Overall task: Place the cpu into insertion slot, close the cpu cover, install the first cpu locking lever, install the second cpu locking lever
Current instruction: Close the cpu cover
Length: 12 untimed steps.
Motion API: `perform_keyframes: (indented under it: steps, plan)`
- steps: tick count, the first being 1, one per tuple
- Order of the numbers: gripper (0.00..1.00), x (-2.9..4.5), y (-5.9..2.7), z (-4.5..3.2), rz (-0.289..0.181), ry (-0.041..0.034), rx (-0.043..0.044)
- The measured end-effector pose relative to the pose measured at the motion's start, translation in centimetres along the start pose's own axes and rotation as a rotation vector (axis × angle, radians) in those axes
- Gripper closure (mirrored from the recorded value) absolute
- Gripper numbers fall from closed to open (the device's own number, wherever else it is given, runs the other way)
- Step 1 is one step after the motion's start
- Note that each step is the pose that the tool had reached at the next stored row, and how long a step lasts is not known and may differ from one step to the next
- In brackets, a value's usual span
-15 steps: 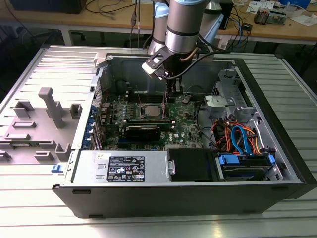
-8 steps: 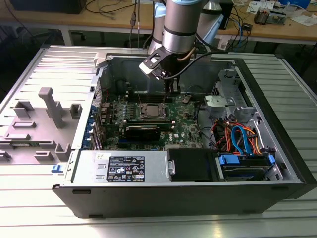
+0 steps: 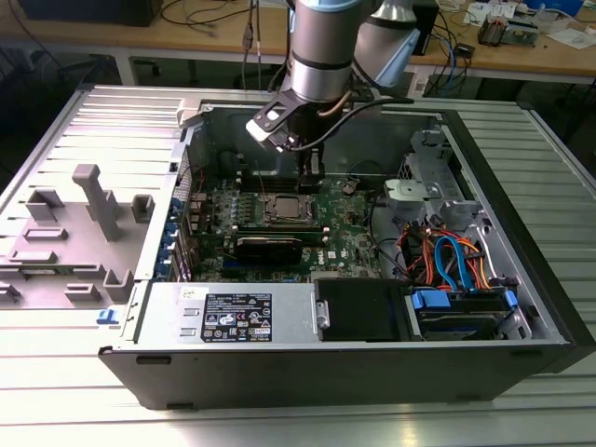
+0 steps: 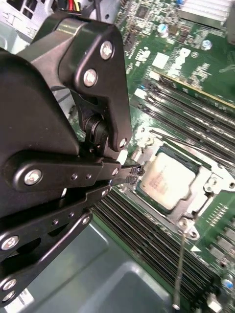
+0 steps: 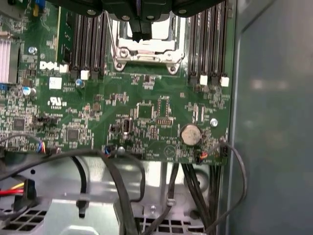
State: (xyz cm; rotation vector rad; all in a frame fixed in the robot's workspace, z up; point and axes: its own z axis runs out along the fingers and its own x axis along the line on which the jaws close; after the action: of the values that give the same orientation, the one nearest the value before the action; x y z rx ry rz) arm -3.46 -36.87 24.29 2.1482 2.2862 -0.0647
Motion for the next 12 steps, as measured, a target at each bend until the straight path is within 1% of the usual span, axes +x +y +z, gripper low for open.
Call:
perform_keyframes:
  steps: [2, 8, 12]
  plan:
    - [0.89, 0.04, -0.75, 0.13, 0.0, 0.0002, -0.0001]
    - [0.89, 0.12, -2.05, 0.36, 0.0, 0.0002, -0.0001]
    - [0.89, 0.13, -2.15, 0.37, 0.0, 0.0, 0.0]
